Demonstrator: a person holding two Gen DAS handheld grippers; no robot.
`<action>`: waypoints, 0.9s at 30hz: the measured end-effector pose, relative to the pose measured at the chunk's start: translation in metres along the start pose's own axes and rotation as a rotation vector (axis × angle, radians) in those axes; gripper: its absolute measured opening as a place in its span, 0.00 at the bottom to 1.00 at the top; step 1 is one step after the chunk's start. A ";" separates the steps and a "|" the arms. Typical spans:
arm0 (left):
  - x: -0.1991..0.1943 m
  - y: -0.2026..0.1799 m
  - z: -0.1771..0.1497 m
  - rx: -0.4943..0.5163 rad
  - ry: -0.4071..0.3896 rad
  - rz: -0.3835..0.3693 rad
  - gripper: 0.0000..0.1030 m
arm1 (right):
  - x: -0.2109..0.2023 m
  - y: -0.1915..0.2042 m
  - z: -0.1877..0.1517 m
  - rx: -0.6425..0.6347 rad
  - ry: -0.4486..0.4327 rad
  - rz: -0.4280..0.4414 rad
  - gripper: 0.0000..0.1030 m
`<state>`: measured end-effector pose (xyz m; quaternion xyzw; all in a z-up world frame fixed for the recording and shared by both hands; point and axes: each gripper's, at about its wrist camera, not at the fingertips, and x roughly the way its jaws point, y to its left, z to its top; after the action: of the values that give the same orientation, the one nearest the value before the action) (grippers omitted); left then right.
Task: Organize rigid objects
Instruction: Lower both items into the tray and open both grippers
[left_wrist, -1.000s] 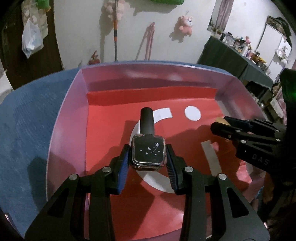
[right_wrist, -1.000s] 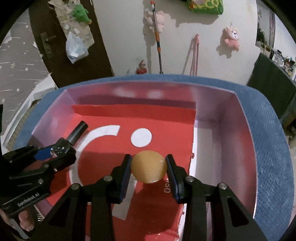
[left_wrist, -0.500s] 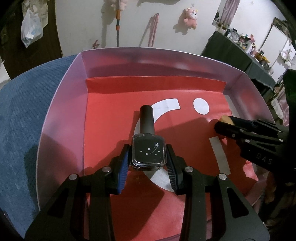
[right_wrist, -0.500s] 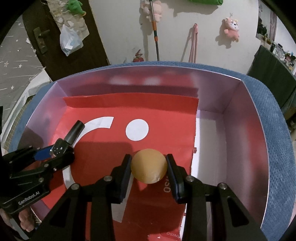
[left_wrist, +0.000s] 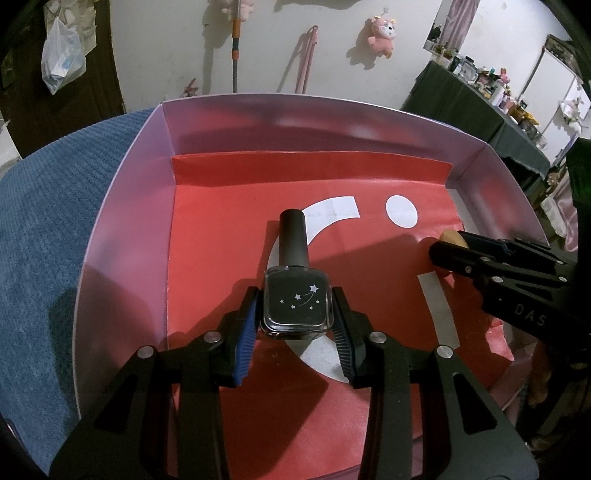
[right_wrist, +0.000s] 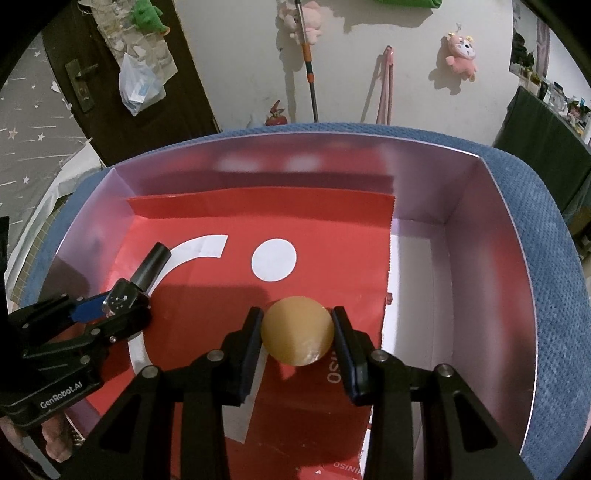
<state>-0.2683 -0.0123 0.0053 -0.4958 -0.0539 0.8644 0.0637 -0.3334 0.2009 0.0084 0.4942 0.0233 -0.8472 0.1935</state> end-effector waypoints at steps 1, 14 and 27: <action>0.000 -0.001 0.000 0.004 0.000 0.002 0.35 | 0.000 0.000 -0.001 0.002 -0.001 0.002 0.39; -0.018 -0.005 0.001 0.009 -0.055 -0.002 0.37 | -0.021 0.000 -0.009 0.004 -0.040 0.011 0.49; -0.056 -0.013 -0.010 0.028 -0.135 0.006 0.71 | -0.070 0.011 -0.025 0.000 -0.141 0.034 0.71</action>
<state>-0.2306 -0.0081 0.0502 -0.4354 -0.0446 0.8968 0.0642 -0.2784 0.2177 0.0565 0.4335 0.0010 -0.8766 0.2091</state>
